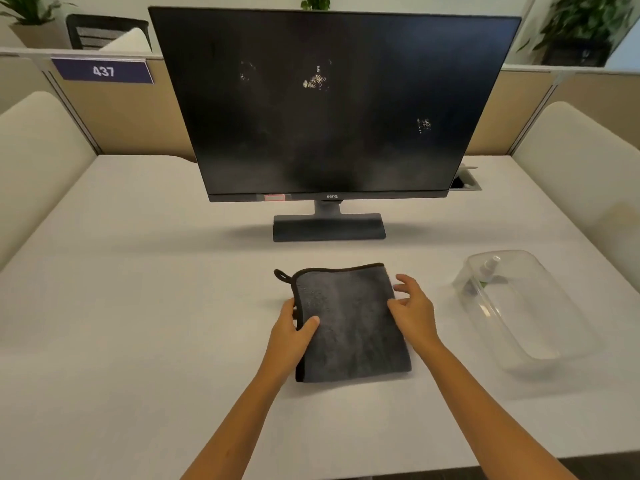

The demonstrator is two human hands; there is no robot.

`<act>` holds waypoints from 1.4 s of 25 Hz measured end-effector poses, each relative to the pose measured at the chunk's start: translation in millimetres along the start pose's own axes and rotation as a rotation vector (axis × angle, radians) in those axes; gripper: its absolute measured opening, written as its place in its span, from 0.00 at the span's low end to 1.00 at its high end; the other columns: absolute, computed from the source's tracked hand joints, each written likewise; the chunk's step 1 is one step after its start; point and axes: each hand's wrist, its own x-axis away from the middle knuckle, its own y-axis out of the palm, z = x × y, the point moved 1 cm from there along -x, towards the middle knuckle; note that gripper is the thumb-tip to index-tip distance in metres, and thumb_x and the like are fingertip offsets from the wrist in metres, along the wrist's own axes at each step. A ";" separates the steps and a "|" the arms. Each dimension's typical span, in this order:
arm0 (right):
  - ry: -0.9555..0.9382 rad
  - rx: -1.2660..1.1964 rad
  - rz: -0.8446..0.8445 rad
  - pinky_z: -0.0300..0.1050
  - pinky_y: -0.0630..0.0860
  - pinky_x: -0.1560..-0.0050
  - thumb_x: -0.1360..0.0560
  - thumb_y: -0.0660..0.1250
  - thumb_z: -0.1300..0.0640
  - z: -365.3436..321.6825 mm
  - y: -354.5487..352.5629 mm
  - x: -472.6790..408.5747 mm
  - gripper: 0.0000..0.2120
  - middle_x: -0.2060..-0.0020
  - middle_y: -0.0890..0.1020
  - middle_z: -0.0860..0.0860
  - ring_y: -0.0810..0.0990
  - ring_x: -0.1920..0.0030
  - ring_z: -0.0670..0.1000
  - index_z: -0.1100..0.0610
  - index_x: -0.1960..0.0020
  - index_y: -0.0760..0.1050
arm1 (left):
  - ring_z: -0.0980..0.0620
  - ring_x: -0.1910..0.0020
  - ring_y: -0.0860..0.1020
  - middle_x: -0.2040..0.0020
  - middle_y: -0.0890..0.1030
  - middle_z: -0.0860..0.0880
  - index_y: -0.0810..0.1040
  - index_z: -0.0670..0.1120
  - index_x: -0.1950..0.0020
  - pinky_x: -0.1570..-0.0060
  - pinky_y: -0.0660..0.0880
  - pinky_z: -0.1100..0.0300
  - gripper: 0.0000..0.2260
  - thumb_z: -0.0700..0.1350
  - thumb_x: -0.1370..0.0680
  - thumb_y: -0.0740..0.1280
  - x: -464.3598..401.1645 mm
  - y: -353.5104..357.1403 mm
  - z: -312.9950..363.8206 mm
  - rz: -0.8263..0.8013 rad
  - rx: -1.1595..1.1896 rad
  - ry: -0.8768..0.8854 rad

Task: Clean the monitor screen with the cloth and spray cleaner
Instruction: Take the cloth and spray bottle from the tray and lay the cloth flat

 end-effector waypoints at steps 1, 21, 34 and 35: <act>0.018 0.114 0.029 0.54 0.74 0.38 0.23 0.65 0.60 3.8 1.0 -0.5 0.23 0.33 0.72 0.55 0.74 0.38 0.58 0.53 0.30 0.65 | 0.53 0.46 0.73 0.42 0.72 0.55 0.65 0.50 0.33 0.49 0.72 0.59 0.21 0.52 0.24 0.65 -2.7 0.7 -2.7 0.035 -0.095 -0.018; -0.052 0.069 0.010 0.44 0.73 0.47 0.22 0.62 0.51 31.1 -32.9 -16.7 0.16 0.37 0.75 0.55 0.75 0.44 0.51 0.54 0.36 0.70 | 0.50 0.49 0.80 0.46 0.81 0.50 0.73 0.48 0.41 0.56 0.80 0.55 0.13 0.50 0.24 0.65 -14.9 26.5 42.8 -0.248 0.206 -0.111; -0.296 0.691 -0.219 0.57 0.60 0.30 0.24 0.58 0.37 42.3 0.2 10.8 0.32 0.25 0.55 0.53 0.59 0.28 0.57 0.48 0.25 0.56 | 0.55 0.46 0.75 0.42 0.74 0.56 0.58 0.53 0.26 0.42 0.72 0.59 0.21 0.46 0.19 0.57 -16.7 28.5 3.6 0.120 -0.317 0.243; -0.295 0.715 -0.221 0.57 0.60 0.30 0.24 0.57 0.37 42.7 1.2 11.1 0.32 0.25 0.54 0.53 0.58 0.28 0.57 0.48 0.25 0.55 | 0.52 0.50 0.77 0.45 0.76 0.53 0.53 0.52 0.26 0.44 0.75 0.54 0.23 0.47 0.20 0.57 -17.7 29.0 1.5 0.149 -0.355 0.181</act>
